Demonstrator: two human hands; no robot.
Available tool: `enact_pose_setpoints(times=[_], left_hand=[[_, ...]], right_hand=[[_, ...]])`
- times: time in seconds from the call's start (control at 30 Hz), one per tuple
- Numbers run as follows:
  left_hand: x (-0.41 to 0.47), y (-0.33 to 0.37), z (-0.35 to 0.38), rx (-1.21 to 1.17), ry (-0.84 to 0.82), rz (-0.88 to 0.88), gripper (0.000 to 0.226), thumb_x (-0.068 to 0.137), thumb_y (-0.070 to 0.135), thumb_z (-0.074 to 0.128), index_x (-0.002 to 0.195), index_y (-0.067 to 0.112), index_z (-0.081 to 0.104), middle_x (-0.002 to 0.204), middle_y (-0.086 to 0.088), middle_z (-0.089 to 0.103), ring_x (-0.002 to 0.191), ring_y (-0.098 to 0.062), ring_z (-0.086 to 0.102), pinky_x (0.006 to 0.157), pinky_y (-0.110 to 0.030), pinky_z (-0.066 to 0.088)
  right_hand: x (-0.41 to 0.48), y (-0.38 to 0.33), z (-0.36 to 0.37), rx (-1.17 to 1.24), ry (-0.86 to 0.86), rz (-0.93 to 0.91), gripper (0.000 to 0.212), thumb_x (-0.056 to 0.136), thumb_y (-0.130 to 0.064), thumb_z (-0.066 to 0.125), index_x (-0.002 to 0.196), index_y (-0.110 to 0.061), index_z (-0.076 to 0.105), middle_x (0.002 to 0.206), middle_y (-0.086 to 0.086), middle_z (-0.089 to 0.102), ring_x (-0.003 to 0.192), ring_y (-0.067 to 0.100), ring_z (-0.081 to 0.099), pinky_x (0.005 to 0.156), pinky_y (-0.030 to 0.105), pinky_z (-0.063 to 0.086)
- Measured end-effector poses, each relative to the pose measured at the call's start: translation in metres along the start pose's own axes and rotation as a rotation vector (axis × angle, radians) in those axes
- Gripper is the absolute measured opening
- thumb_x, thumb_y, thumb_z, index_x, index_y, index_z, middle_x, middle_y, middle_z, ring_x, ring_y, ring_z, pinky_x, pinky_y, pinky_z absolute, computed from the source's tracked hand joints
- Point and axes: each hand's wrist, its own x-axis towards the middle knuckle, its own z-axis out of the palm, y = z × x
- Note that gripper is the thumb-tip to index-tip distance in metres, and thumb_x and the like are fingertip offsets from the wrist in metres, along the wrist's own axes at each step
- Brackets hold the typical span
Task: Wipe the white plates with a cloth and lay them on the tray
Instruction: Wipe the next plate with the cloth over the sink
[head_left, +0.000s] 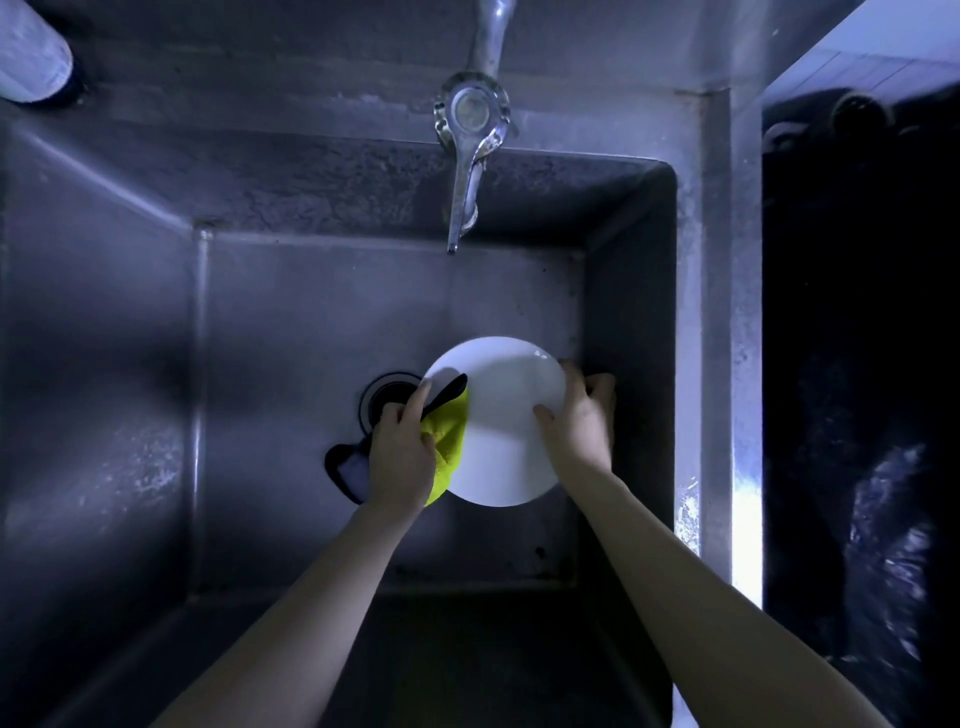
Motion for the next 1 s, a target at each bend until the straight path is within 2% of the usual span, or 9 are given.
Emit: enact_pose_setpoints(times=[0.17, 0.23, 0.3, 0.4, 0.5, 0.67, 0.77, 0.87, 1.0], left_hand=[[-0.009, -0.008, -0.019, -0.062, 0.023, 0.017, 0.075, 0.083, -0.017, 0.043, 0.149, 0.020, 0.040, 0.121, -0.015, 0.055, 0.111, -0.030, 0.051, 0.081, -0.021, 0.034], [-0.015, -0.014, -0.031, -0.075, 0.019, 0.037, 0.081, 0.081, -0.018, 0.042, 0.151, 0.024, 0.037, 0.125, -0.010, 0.056, 0.115, -0.027, 0.051, 0.087, -0.023, 0.037], [-0.021, -0.019, -0.045, -0.123, 0.041, 0.053, 0.084, 0.078, -0.018, 0.041, 0.150, 0.025, 0.039, 0.132, 0.001, 0.056, 0.121, -0.021, 0.050, 0.096, -0.023, 0.040], [-0.033, -0.021, -0.068, -0.250, 0.113, 0.059, 0.081, 0.077, -0.018, 0.040, 0.146, 0.024, 0.046, 0.136, 0.012, 0.055, 0.124, -0.006, 0.049, 0.098, -0.004, 0.033], [-0.044, -0.021, -0.084, -0.265, 0.210, 0.032, 0.066, 0.081, -0.017, 0.045, 0.139, 0.014, 0.052, 0.130, 0.000, 0.064, 0.118, -0.015, 0.057, 0.094, -0.017, 0.040], [-0.065, -0.012, -0.114, -0.167, 0.396, 0.046, 0.024, 0.088, -0.005, 0.060, 0.112, 0.001, 0.059, 0.103, -0.020, 0.071, 0.094, -0.041, 0.066, 0.076, -0.044, 0.048], [-0.085, 0.006, -0.135, -0.125, 0.453, 0.179, 0.018, 0.091, 0.001, 0.062, 0.109, 0.003, 0.060, 0.101, -0.016, 0.071, 0.090, -0.037, 0.065, 0.069, -0.034, 0.041], [-0.106, 0.030, -0.155, -0.106, 0.518, 0.366, 0.018, 0.086, -0.007, 0.064, 0.102, 0.001, 0.061, 0.107, -0.009, 0.060, 0.097, -0.030, 0.059, 0.077, -0.023, 0.036], [-0.139, 0.067, -0.173, -0.271, 0.494, 0.352, 0.014, 0.094, 0.006, 0.058, 0.107, 0.012, 0.058, 0.095, 0.004, 0.064, 0.084, -0.020, 0.058, 0.067, -0.028, 0.039]], right_hand=[[-0.004, -0.006, -0.010, 0.114, -0.093, -0.066, 0.056, 0.089, -0.008, 0.063, 0.142, -0.022, 0.048, 0.122, 0.011, 0.044, 0.102, 0.028, 0.052, 0.089, 0.034, 0.045], [-0.005, -0.011, -0.016, 0.175, -0.159, -0.081, 0.053, 0.092, -0.009, 0.060, 0.141, -0.027, 0.048, 0.118, 0.007, 0.055, 0.099, 0.022, 0.052, 0.085, 0.030, 0.041], [-0.008, -0.019, -0.025, 0.240, -0.209, -0.092, 0.047, 0.094, -0.010, 0.059, 0.137, -0.027, 0.052, 0.118, 0.003, 0.062, 0.101, 0.021, 0.056, 0.089, 0.035, 0.047], [-0.022, -0.031, -0.038, 0.443, -0.289, -0.132, 0.033, 0.096, -0.009, 0.056, 0.118, -0.033, 0.063, 0.122, 0.000, 0.065, 0.109, 0.023, 0.062, 0.097, 0.043, 0.051], [-0.040, -0.042, -0.048, 0.572, -0.335, -0.128, 0.027, 0.100, -0.014, 0.054, 0.109, -0.035, 0.068, 0.114, 0.003, 0.071, 0.107, 0.026, 0.067, 0.090, 0.045, 0.056], [-0.078, -0.052, -0.061, 0.741, -0.226, -0.063, 0.017, 0.097, -0.016, 0.059, 0.103, -0.024, 0.073, 0.092, -0.002, 0.074, 0.087, 0.022, 0.068, 0.068, 0.033, 0.053], [-0.103, -0.057, -0.072, 0.862, -0.185, -0.061, 0.015, 0.098, -0.018, 0.060, 0.095, -0.021, 0.075, 0.092, 0.005, 0.074, 0.083, 0.023, 0.069, 0.061, 0.034, 0.054], [-0.125, -0.060, -0.085, 0.986, -0.143, -0.065, 0.016, 0.098, -0.018, 0.061, 0.095, -0.024, 0.075, 0.090, 0.001, 0.076, 0.078, 0.019, 0.071, 0.052, 0.028, 0.052], [-0.149, -0.065, -0.103, 1.087, -0.097, -0.072, 0.015, 0.098, -0.020, 0.061, 0.094, -0.024, 0.075, 0.100, 0.008, 0.073, 0.088, 0.027, 0.067, 0.062, 0.037, 0.056]])
